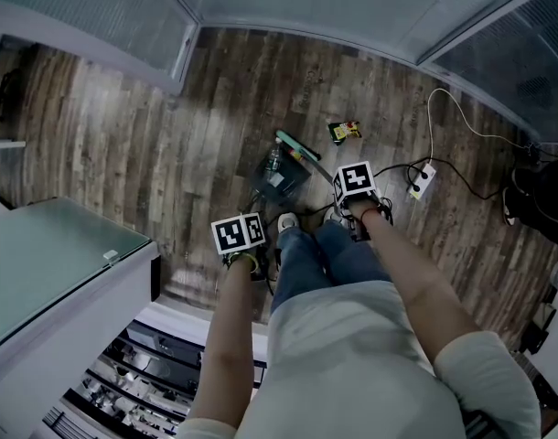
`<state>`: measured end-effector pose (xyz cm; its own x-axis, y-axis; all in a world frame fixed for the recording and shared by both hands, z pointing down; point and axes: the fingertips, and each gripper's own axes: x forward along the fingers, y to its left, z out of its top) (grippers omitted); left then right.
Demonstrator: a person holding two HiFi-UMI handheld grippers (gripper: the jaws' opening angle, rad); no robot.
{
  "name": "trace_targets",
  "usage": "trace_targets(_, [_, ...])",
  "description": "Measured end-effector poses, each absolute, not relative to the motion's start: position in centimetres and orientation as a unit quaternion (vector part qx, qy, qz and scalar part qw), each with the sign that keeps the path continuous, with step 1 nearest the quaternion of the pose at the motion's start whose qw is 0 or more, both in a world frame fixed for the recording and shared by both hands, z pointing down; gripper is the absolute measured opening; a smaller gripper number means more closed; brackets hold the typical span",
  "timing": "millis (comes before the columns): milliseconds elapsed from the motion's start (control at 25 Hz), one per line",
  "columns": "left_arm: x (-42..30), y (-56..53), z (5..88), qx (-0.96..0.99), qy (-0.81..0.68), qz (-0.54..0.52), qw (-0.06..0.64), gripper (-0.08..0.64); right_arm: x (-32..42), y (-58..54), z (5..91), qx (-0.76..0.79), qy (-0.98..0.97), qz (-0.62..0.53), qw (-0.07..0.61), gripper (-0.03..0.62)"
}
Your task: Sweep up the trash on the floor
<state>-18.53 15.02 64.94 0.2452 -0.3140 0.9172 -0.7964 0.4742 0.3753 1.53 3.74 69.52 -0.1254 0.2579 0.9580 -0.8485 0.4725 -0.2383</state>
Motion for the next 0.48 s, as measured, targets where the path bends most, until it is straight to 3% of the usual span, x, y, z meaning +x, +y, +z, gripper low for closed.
trace_targets(480, [-18.7, 15.2, 65.1, 0.479, -0.582, 0.189, 0.629, 0.052, 1.6, 8.1, 69.1, 0.259, -0.576, 0.515, 0.58, 0.095])
